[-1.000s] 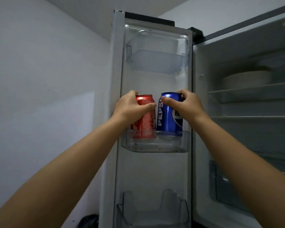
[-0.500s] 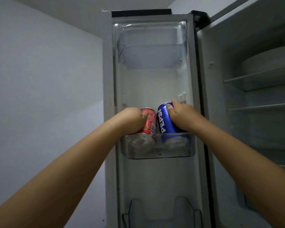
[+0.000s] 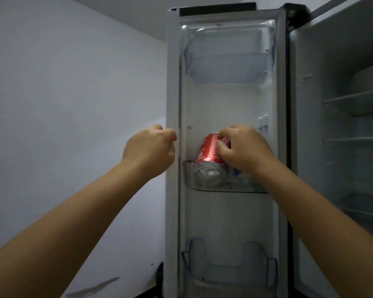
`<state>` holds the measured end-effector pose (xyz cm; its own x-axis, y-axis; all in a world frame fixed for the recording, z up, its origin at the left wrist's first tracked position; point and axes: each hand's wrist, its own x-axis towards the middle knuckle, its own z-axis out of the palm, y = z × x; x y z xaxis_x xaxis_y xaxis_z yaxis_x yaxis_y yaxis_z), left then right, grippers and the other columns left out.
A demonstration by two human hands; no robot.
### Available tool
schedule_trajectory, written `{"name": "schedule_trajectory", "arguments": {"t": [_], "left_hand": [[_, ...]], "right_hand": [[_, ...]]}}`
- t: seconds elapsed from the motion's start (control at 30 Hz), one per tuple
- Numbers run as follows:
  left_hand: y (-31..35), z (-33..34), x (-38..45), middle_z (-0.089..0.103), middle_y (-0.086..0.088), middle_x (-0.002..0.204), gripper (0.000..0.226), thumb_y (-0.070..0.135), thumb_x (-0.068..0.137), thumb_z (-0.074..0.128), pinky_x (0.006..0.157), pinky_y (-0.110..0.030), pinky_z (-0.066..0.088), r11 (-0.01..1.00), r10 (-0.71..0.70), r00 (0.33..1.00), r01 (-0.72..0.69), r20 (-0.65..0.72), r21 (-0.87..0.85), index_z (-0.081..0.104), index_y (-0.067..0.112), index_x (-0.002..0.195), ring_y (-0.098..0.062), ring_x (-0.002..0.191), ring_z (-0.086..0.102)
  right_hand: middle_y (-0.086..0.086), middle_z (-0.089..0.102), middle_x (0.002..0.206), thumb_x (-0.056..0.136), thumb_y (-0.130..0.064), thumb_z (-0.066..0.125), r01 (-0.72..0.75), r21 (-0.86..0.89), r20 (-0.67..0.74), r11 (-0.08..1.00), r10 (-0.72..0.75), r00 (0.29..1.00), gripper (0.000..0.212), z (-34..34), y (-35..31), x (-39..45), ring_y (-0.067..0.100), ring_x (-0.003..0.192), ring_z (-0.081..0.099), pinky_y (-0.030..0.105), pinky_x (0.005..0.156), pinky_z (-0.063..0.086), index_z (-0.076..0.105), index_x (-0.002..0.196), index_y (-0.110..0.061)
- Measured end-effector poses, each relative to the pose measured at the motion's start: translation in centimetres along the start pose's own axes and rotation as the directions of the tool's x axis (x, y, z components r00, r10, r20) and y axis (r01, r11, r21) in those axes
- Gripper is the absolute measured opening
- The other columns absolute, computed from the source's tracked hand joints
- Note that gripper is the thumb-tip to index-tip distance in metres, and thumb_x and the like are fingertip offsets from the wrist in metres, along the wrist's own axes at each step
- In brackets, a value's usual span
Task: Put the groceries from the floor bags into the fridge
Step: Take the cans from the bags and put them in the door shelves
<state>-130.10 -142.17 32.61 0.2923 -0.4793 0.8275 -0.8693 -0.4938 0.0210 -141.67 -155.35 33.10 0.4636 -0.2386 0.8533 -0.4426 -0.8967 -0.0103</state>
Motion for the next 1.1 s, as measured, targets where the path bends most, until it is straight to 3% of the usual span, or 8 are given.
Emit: {"name": "schedule_trajectory", "arguments": {"t": [0.17, 0.3, 0.43, 0.67, 1.0, 1.1], "left_hand": [[-5.5, 0.1, -2.8, 0.056, -0.006, 0.122, 0.031, 0.019, 0.096, 0.038, 0.085, -0.030, 0.045, 0.997, -0.072, 0.990, 0.068, 0.124, 0.030, 0.060, 0.015, 0.118, -0.027, 0.111, 0.054], [-11.4, 0.3, -6.6, 0.056, -0.006, 0.122, 0.032, 0.019, 0.096, 0.037, 0.084, -0.032, 0.045, 0.995, -0.080, 0.970, 0.065, 0.231, 0.071, 0.060, 0.013, 0.117, -0.027, 0.111, 0.054], [-18.7, 0.8, -10.9, 0.057, -0.007, 0.120, 0.031, 0.016, 0.095, 0.039, 0.076, -0.028, 0.042, 0.993, -0.101, 0.938, 0.073, 0.332, 0.095, 0.061, 0.010, 0.115, -0.026, 0.110, 0.054], [-31.2, 2.4, -18.7, 0.056, -0.009, 0.121, 0.030, 0.014, 0.094, 0.039, 0.073, -0.030, 0.039, 0.975, -0.165, 0.856, 0.067, 0.489, 0.212, 0.061, 0.007, 0.114, -0.028, 0.111, 0.053], [-45.0, 14.1, -30.7, 0.055, -0.013, 0.124, 0.033, 0.012, 0.093, 0.042, 0.084, -0.034, 0.047, 0.955, -0.295, 0.591, 0.186, 0.751, 0.229, 0.059, 0.006, 0.120, -0.031, 0.111, 0.055], [-49.0, 19.6, -32.4, 0.056, -0.014, 0.121, 0.031, 0.011, 0.092, 0.042, 0.080, -0.034, 0.046, 0.958, -0.285, 0.503, 0.178, 0.816, 0.225, 0.060, 0.006, 0.117, -0.033, 0.108, 0.056]], "right_hand": [[0.017, 0.061, 0.114, 0.089, -0.025, 0.049, 0.057, -0.015, -0.009, 0.998, -0.057, 0.998, 0.030, 1.3, -6.1, -1.4, 0.034, 0.108, 0.053, 0.036, 0.089, 0.041, 0.063, 0.104, -0.003], [0.013, 0.062, 0.112, 0.089, -0.027, 0.047, 0.088, -0.019, 0.072, 0.996, -0.086, 0.994, 0.032, 3.7, -12.9, -3.2, 0.030, 0.105, 0.054, 0.038, 0.091, 0.045, 0.062, 0.106, -0.004], [0.013, 0.064, 0.100, 0.089, -0.027, 0.045, 0.016, -0.025, 0.181, 1.000, -0.012, 0.983, 0.031, 8.1, -19.9, -5.3, 0.029, 0.093, 0.057, 0.039, 0.085, 0.046, 0.062, 0.099, -0.003], [0.015, 0.063, 0.112, 0.090, -0.023, 0.045, -0.085, 0.066, 0.400, 0.994, 0.052, 0.915, 0.033, 17.6, -31.4, -9.9, 0.033, 0.104, 0.056, 0.039, 0.085, 0.046, 0.059, 0.110, -0.002], [0.017, 0.062, 0.111, 0.087, -0.020, 0.046, -0.160, 0.174, 0.723, 0.972, -0.015, 0.691, 0.031, 37.6, -41.5, -18.5, 0.035, 0.102, 0.056, 0.039, 0.082, 0.048, 0.061, 0.107, -0.001], [0.017, 0.063, 0.112, 0.087, -0.019, 0.047, -0.212, 0.150, 0.793, 0.966, 0.011, 0.610, 0.030, 44.2, -42.4, -20.3, 0.034, 0.103, 0.057, 0.038, 0.082, 0.048, 0.062, 0.106, -0.002]]}}
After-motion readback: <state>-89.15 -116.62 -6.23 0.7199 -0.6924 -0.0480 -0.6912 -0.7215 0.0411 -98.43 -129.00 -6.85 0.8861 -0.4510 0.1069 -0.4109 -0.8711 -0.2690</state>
